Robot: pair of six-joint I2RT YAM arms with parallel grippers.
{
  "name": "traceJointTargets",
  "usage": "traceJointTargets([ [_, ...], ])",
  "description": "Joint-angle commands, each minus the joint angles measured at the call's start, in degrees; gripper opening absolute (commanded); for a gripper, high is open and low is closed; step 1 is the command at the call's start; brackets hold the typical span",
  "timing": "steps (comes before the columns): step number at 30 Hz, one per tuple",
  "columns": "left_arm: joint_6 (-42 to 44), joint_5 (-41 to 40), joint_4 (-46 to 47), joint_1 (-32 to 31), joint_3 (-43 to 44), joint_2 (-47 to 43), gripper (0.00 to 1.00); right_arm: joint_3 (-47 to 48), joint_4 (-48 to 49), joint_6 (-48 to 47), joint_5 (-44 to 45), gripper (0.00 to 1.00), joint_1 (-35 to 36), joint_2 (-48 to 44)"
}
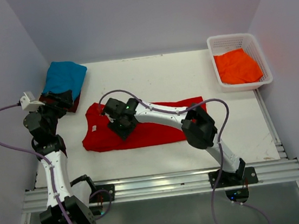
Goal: Fold and stack the t-shirts
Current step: Fold the other side of the tshirt into a rectangle
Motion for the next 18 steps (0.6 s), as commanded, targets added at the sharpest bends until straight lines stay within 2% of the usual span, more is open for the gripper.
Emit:
traceJointTargets([
  [1,0.00,0.83,1.31,0.55,-0.16,-0.21,1.00,-0.89,-0.31,-1.18,-1.12,0.48,-0.09,-4.67],
  [2,0.00,1.18,1.23,0.55,-0.16,-0.12,1.00,-1.58,0.30,-1.18,-1.56,0.56,-0.18,-5.02],
  [5,0.00,4.76,2.54,0.55,0.10,1.98,1.00,-4.74,3.53,-0.48,-2.70,0.63,-0.18,-9.31],
  [8,-0.53,9.51,3.68,0.47,1.16,5.23,0.98,-8.26,6.45,0.84,0.97,0.64,-0.44,-12.83],
  [9,-0.79,13.80,4.12,0.38,1.42,7.94,0.95,-8.97,7.50,1.63,2.38,0.61,-0.79,-14.06],
  [10,-1.23,15.75,5.17,-0.14,1.69,9.19,0.82,-9.76,7.86,3.46,6.31,0.57,-1.40,-15.12],
  [12,-1.15,18.49,5.62,-1.63,1.78,11.47,0.63,-13.52,9.69,5.58,9.06,0.46,-4.12,-18.89],
  [13,-0.27,18.32,5.53,-4.17,1.60,11.83,0.44,-15.28,10.66,7.85,10.73,0.24,-5.44,-20.30],
  [15,0.78,16.14,4.92,-7.52,1.25,11.92,0.31,-21.35,13.38,9.80,12.58,0.02,-9.74,-24.87],
  [16,0.70,15.60,5.09,-10.75,0.90,12.01,0.25,-23.28,13.92,11.03,15.11,0.00,-11.15,-26.36],
  [18,0.44,14.46,5.53,-13.58,-0.24,12.45,0.24,-28.37,14.89,11.04,18.28,0.00,-14.49,-29.52],
])
